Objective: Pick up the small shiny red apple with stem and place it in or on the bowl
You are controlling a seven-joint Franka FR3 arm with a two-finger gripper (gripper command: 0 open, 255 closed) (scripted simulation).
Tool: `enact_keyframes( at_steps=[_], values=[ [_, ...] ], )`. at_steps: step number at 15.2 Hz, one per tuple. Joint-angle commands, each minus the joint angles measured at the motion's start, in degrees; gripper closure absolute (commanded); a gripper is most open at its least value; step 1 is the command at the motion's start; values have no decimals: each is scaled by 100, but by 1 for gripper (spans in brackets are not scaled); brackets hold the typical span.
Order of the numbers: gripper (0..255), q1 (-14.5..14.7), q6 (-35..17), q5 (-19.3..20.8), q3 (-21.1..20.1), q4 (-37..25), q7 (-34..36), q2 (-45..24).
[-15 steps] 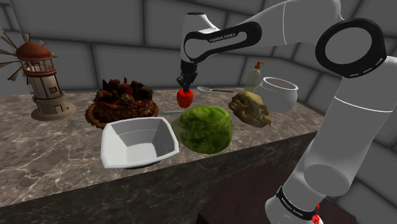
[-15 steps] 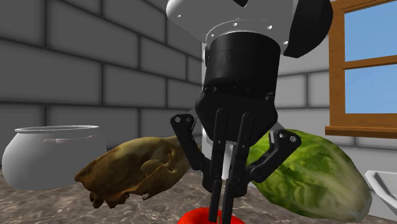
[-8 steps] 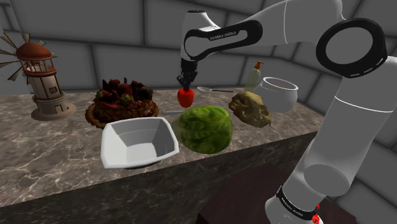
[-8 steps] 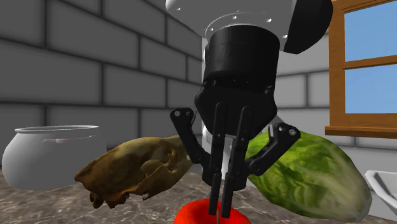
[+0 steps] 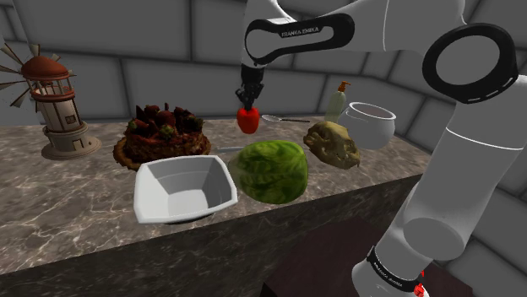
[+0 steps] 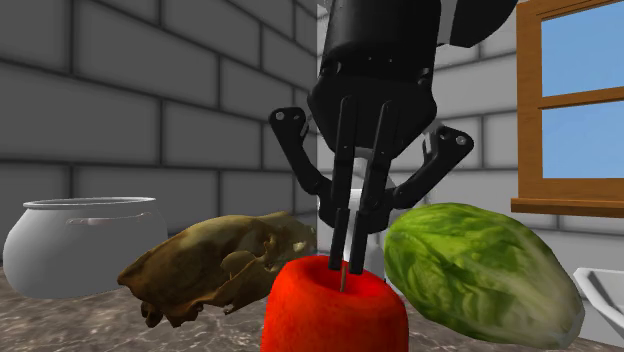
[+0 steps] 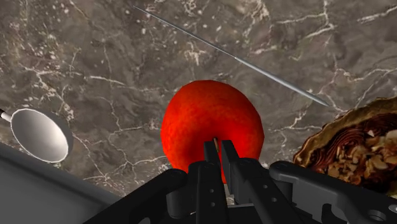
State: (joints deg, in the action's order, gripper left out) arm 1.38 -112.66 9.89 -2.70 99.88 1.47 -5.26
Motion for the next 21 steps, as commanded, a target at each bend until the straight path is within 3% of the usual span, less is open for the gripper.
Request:
enact_keyframes(
  at_steps=[1, 21],
  values=[
    [255, 0, 158, -11, 0, -148, -29, 10],
    [255, 100, 1670, -36, -72, -1775, -115, -111]
  ],
)
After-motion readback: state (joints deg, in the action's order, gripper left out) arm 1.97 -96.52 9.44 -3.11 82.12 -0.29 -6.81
